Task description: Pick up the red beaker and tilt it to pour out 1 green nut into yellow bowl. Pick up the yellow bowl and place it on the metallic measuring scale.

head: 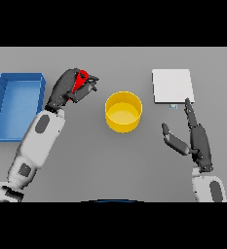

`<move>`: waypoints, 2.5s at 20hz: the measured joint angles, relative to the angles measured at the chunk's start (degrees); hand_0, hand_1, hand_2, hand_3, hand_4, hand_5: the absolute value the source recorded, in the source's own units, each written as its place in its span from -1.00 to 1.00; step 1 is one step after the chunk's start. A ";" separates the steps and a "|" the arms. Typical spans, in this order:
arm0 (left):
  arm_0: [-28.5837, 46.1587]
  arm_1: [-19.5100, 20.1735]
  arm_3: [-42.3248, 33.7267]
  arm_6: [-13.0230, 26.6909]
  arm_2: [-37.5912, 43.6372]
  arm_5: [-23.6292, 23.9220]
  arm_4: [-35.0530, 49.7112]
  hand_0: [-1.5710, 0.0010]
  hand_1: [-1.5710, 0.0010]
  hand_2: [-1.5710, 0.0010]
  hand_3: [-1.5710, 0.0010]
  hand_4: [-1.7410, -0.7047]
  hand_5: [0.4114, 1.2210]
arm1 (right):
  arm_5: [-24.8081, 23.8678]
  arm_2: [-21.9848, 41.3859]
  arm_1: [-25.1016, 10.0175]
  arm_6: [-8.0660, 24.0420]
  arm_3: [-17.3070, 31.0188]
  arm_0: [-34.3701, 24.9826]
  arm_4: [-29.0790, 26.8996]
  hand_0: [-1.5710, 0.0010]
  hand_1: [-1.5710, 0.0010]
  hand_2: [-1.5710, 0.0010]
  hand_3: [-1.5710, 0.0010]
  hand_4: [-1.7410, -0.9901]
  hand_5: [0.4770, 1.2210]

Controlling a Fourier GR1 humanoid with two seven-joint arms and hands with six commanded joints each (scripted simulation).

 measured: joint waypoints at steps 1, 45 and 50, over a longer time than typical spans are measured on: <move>-0.49 0.12 0.30 0.66 -0.84 0.02 -0.62 -0.99 -0.99 -0.99 -0.99 -0.98 0.73 | -0.16 0.12 0.19 0.47 -0.26 -0.35 0.12 1.00 1.00 1.00 1.00 0.29 -0.46; -39.82 3.82 21.59 -6.94 -61.59 -21.44 -47.89 -1.00 -1.00 -1.00 -1.00 -0.99 1.00 | -2.36 0.92 3.23 -1.00 0.80 0.96 1.16 1.00 1.00 1.00 1.00 0.42 -0.69; -43.97 4.46 22.81 -9.58 -63.43 -21.38 -48.01 -1.00 -1.00 -1.00 -1.00 -0.98 1.00 | -2.93 0.72 2.88 -0.81 1.07 0.23 1.85 1.00 1.00 1.00 1.00 0.42 -0.69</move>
